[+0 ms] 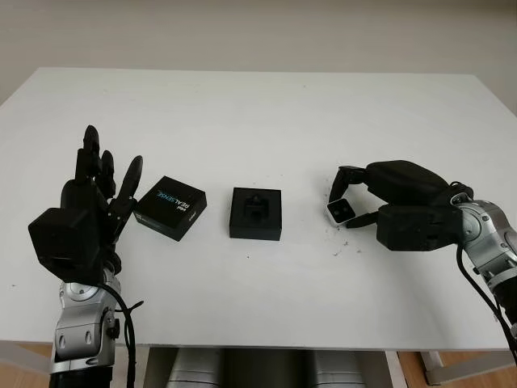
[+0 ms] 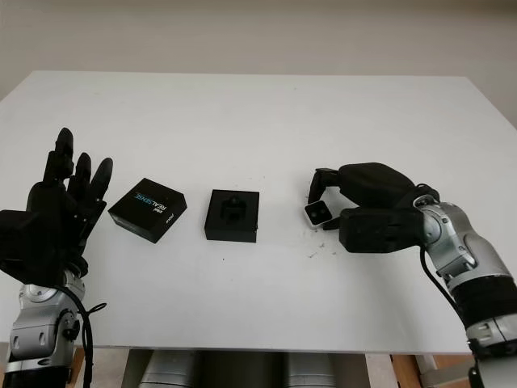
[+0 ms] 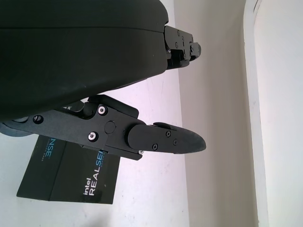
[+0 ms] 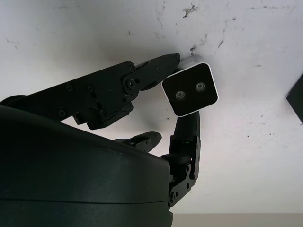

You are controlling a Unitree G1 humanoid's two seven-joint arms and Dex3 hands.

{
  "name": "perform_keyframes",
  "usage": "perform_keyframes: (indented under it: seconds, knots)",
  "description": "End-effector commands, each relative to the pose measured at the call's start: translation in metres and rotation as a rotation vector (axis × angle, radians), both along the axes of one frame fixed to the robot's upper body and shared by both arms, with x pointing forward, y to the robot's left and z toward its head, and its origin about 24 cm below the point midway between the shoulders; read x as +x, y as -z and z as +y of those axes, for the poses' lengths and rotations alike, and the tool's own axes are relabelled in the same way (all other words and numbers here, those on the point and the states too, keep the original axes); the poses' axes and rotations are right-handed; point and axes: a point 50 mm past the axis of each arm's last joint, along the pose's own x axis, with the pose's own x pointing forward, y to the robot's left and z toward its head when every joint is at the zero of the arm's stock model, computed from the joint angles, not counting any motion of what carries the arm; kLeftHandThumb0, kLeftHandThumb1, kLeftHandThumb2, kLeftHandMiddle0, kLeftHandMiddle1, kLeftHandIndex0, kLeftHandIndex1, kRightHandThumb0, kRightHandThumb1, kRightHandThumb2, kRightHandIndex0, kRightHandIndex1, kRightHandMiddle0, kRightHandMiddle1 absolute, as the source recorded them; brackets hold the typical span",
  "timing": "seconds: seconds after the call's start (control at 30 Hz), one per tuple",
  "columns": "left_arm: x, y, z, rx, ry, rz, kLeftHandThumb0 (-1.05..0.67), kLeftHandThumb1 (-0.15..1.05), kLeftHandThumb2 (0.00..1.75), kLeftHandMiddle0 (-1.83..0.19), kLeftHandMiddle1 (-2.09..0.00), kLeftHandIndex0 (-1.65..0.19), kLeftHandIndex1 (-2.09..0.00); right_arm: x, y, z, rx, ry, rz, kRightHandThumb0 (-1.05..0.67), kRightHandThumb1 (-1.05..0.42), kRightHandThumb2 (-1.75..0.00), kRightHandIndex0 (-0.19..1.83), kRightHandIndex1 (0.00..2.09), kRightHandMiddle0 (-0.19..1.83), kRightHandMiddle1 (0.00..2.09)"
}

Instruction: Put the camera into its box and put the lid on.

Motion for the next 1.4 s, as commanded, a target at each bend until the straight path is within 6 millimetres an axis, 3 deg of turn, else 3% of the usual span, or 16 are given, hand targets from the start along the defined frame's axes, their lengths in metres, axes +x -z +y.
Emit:
perform_keyframes:
  seconds: [0.0,0.2,0.6,1.37]
  knots:
    - [0.0,-0.006,0.001,0.005,0.001,-0.026,-0.45,1.05,0.24,-0.05,-0.05,-0.03,-0.05,-0.001,0.002,0.0,0.043,0.011,-0.001,-0.33,-0.94,-0.05,0.47,0.04,0.34,1.42]
    - [0.0,-0.006,0.0,0.011,-0.002,-0.02,-0.47,1.05,0.24,-0.05,-0.05,-0.02,-0.05,-0.001,0.008,0.001,0.099,0.022,0.002,-0.35,-0.92,-0.05,0.49,0.05,0.38,1.42]
    - [0.0,-0.006,0.001,0.016,0.007,-0.021,-0.48,1.05,0.24,-0.05,-0.05,-0.02,-0.05,-0.001,0.016,0.002,0.209,0.022,0.001,-0.34,-0.93,-0.06,0.45,0.03,0.34,1.69]
    - [0.0,-0.007,0.004,0.025,0.022,-0.009,-0.46,1.05,0.25,-0.03,-0.05,0.0,-0.05,-0.001,0.01,-0.002,0.55,0.106,0.05,-0.4,-0.93,-0.06,0.32,0.01,0.36,1.74]
